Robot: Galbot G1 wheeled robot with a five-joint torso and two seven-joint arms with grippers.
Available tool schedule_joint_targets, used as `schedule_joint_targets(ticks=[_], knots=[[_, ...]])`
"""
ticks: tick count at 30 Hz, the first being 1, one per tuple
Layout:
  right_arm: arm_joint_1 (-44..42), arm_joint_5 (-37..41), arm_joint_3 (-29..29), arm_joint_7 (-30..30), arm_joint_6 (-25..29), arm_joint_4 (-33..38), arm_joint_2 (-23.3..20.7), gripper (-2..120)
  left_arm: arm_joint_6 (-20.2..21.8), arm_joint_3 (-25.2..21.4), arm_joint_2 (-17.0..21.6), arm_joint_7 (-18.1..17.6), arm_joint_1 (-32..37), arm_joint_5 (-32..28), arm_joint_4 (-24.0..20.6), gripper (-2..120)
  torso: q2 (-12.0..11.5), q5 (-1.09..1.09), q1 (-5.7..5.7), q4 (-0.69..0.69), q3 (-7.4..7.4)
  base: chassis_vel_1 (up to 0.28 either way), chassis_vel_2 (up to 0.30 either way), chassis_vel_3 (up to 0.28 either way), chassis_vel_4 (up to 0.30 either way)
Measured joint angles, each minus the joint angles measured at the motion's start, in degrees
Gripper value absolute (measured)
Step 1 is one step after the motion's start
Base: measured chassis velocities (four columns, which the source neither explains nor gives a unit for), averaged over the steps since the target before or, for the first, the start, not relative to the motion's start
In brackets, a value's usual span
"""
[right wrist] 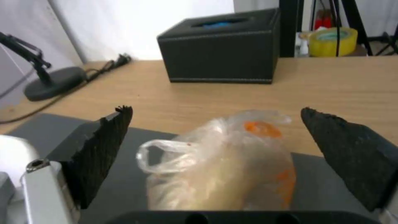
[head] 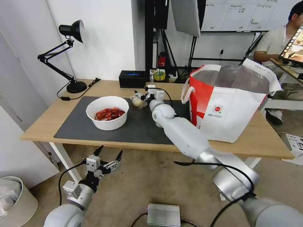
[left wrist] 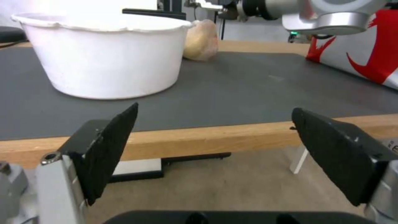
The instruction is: Pick up the trash from the table and place it into the takeout bag.
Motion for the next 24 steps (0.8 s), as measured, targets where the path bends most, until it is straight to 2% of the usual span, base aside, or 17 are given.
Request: schedule_joint_targets(ticks=[12,24], knots=[[0.56,-0.52,-0.33,-4.91,-3.23,-2.76,-0.01,100,-0.11,0.48,-0.09,0.00,-0.56,-0.01,0.22,100,0.00,0.01,0.00,-0.02,0.00,0.000,0.000,0.000,0.000],[1.34,-1.75,-0.55,-7.98,-4.23,-5.35,-0.06,100,-0.12,0.61,-0.41,0.00,-0.60,0.00,0.01,100,0.00,0.01,0.00,-0.01,0.00,0.000,0.000,0.000,0.000]])
